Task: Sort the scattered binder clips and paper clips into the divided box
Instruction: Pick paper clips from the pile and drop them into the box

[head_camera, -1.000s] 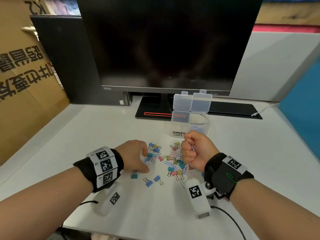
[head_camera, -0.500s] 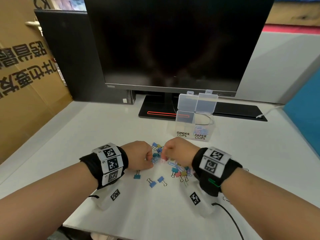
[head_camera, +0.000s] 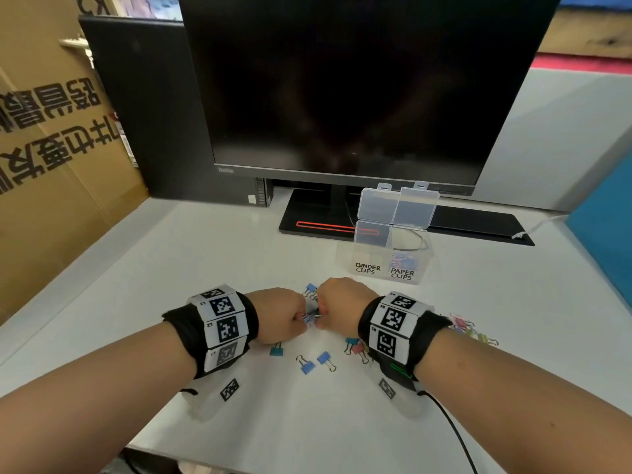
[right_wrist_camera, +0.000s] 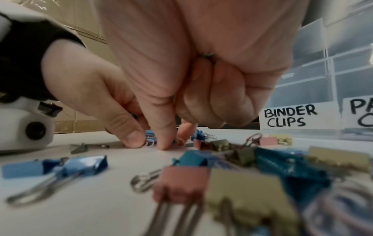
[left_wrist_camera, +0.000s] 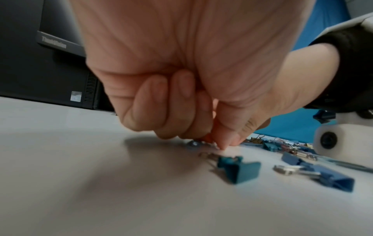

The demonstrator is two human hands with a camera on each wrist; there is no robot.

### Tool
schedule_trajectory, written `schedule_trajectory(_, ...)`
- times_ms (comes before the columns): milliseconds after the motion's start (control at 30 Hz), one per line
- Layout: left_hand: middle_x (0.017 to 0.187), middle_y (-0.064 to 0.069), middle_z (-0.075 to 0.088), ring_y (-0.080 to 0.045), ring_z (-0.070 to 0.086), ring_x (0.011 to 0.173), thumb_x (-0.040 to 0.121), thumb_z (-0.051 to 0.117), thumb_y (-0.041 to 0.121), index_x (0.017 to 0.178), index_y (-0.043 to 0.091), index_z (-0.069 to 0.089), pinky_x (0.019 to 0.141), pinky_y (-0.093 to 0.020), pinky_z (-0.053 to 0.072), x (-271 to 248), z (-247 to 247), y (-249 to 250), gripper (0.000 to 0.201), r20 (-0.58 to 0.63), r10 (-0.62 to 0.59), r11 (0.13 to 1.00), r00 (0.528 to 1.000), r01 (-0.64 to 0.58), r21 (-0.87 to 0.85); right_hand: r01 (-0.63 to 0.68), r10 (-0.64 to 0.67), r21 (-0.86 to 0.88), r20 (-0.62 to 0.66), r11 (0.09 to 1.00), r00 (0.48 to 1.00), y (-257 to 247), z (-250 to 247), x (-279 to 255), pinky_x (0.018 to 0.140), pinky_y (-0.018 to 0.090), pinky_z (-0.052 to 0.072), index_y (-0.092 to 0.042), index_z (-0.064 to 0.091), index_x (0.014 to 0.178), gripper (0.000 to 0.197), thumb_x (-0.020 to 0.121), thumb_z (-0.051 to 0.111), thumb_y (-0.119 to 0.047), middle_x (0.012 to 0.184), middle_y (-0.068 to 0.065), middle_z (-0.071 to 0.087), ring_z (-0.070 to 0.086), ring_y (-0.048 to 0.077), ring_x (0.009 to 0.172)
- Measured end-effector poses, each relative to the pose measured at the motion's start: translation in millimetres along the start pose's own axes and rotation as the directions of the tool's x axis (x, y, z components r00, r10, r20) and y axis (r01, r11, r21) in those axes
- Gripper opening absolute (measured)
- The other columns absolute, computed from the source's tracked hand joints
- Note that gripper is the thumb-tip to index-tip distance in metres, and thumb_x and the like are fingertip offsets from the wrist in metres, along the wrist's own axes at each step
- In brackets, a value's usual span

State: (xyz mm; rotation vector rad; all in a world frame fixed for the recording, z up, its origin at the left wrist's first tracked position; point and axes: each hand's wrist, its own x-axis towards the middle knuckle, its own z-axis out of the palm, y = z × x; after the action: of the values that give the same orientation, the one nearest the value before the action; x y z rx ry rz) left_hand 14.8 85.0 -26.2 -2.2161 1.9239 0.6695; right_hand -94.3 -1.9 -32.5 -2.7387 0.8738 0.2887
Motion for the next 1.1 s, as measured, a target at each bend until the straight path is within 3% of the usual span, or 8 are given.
schedule_trajectory(167,0.081,-0.009,0.050,-0.019,0.042,0.072,0.097,0.043,0.033,0.083,0.011,0.051,0.059,-0.024,0.033,-1,0,-8,0.027,0.031,-0.021,0.997,0.999,0.024,-0.079,-0.013,0.013,-0.021,0.017,1.000,1.000,-2,0,-4,0.047,0.022,0.031,-0.011,0.049,0.082,0.010,0.088,0.053,-0.018,0.064,0.001,0.044,0.050,0.023,0.065)
schedule_trajectory(367,0.076,-0.003,0.052,-0.014,0.043,0.066,0.094,0.048,0.037,0.072,0.016,0.052,0.063,-0.024,0.037,-5,-10,-13,0.030,0.044,-0.033,0.971,0.998,0.042,-0.235,-0.015,0.025,0.376,-0.022,0.927,0.999,11,-14,-17,0.070,0.033,0.051,0.001,0.065,0.078,0.016,0.082,0.067,-0.015,0.074,0.004,0.054,0.050,0.015,0.069)
schedule_trajectory(467,0.069,0.000,0.048,-0.013,0.040,0.056,0.095,0.048,0.038,0.078,0.016,0.054,0.055,-0.022,0.036,-9,-16,-14,0.029,0.090,-0.056,0.941,0.994,0.082,-0.330,-0.002,0.023,0.456,-0.040,0.890,0.999,19,-18,-26,0.059,0.015,0.041,-0.002,0.068,0.085,0.012,0.084,0.067,-0.014,0.074,-0.003,0.057,0.050,0.005,0.064)
schedule_trajectory(600,0.070,-0.003,0.045,-0.015,0.037,0.056,0.094,0.050,0.037,0.080,0.015,0.052,0.052,-0.022,0.033,-10,-18,-16,0.026,0.115,-0.100,0.933,0.988,0.133,-0.334,-0.054,0.057,0.486,0.009,0.872,0.998,31,-21,-34,0.058,0.017,0.040,-0.014,0.057,0.083,0.011,0.090,0.059,-0.022,0.079,-0.008,0.052,0.048,0.005,0.066)
schedule_trajectory(733,0.077,-0.006,0.045,-0.017,0.038,0.067,0.093,0.050,0.034,0.068,0.016,0.046,0.062,-0.025,0.033,-7,-16,-13,0.031,0.062,-0.109,0.977,0.992,0.119,-0.179,-0.172,0.135,0.570,0.106,0.803,0.985,37,-22,-40,0.035,0.018,0.034,-0.017,0.049,0.077,0.023,0.096,0.047,-0.029,0.064,-0.002,0.044,0.038,0.011,0.048)
schedule_trajectory(800,0.077,-0.006,0.044,-0.015,0.036,0.064,0.093,0.051,0.029,0.066,0.015,0.045,0.059,-0.023,0.033,-6,-18,-10,0.031,0.042,-0.099,0.985,0.994,0.104,-0.137,-0.227,0.171,0.689,0.150,0.689,0.974,37,-21,-40,0.034,0.018,0.028,-0.017,0.046,0.073,0.025,0.097,0.045,-0.025,0.061,0.001,0.041,0.032,0.012,0.041)
schedule_trajectory(967,0.079,-0.006,0.051,-0.015,0.044,0.070,0.091,0.049,0.023,0.076,0.013,0.054,0.057,-0.019,0.036,-5,-21,-5,0.018,-0.012,-0.070,0.997,0.997,0.070,-0.034,-0.343,0.151,0.930,0.323,0.131,0.934,35,-20,-38,0.035,0.014,0.017,-0.013,0.034,0.072,0.023,0.093,0.038,-0.004,0.066,0.010,0.048,0.022,0.009,0.034)
schedule_trajectory(1100,0.081,-0.006,0.050,-0.017,0.042,0.072,0.093,0.044,0.025,0.077,0.013,0.049,0.061,-0.023,0.035,-6,-21,-8,0.021,-0.014,-0.062,0.998,0.998,0.062,0.017,-0.315,0.150,0.949,0.312,0.000,0.938,31,-16,-34,0.037,0.017,0.017,-0.011,0.033,0.068,0.027,0.090,0.037,0.002,0.076,0.019,0.054,0.023,0.009,0.033)
